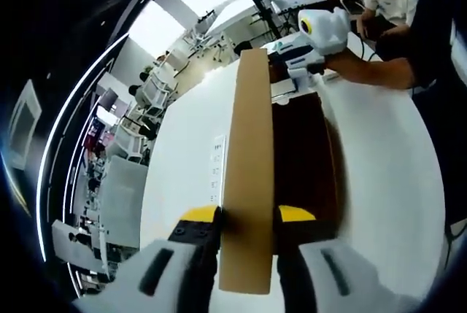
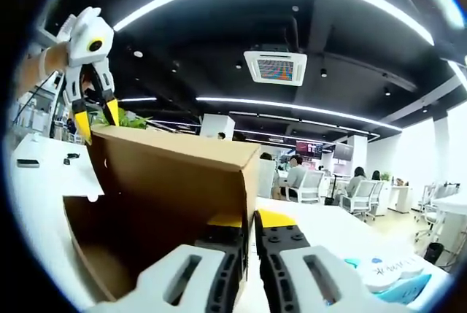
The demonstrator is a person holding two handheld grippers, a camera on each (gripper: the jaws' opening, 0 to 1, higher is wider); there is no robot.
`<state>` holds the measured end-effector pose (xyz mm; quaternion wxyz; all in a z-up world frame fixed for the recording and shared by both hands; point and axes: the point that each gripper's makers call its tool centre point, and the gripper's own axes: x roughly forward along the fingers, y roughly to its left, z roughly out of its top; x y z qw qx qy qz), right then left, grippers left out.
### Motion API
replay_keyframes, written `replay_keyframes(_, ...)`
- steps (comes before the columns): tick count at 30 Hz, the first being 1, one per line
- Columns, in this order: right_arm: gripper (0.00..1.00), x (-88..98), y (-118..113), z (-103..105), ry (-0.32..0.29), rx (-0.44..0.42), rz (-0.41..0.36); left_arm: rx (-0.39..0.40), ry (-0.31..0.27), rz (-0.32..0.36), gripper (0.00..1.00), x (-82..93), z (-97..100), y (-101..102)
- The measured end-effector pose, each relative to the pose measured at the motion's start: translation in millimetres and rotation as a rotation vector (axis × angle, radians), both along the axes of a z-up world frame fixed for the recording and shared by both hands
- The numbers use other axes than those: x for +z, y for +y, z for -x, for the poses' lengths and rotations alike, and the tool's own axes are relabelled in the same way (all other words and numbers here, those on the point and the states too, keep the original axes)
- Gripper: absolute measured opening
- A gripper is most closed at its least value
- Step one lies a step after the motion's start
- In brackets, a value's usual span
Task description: Operate the shoe box by opening the lid, removing the specified soft item, and placing it in the target area until the item is outside and the box remains undamaged.
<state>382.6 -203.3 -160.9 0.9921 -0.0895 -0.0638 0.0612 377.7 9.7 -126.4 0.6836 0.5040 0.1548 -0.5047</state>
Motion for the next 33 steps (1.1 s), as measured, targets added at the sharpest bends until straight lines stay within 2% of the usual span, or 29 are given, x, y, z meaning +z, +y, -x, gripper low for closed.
replay_keyframes(15,0.04,-0.4,-0.4,-2.1,0.004,0.012,0.009,-0.005,-0.019,0.024,0.29,0.2,-1.3,-1.8)
replay_keyframes(22,0.06,1.3,0.0,1.6,0.036,0.062,0.030,-0.009,-0.021,0.026,0.29,-0.2,-0.4,-1.4)
replay_keyframes(26,0.13,-0.3,-2.9,11.0,0.063,0.069,0.113,-0.010,-0.020,0.018,0.29,-1.5,-0.1,-1.0)
replay_keyframes(27,0.16,0.7,-6.1,16.2,0.068,0.067,0.162,-0.009,-0.023,0.018,0.29,-1.2,-0.2,-1.2)
replay_keyframes(29,0.22,5.4,-10.5,24.4,0.085,0.073,0.194,-0.008,-0.025,0.015,0.29,-1.6,-0.5,-1.3)
replay_keyframes(31,0.29,9.9,-10.1,31.3,0.105,0.108,0.213,-0.006,-0.023,0.017,0.29,-1.6,-0.3,-1.4)
replay_keyframes(33,0.39,13.8,-7.1,42.2,0.160,0.175,0.246,-0.008,-0.025,0.018,0.29,-1.6,0.4,-1.3)
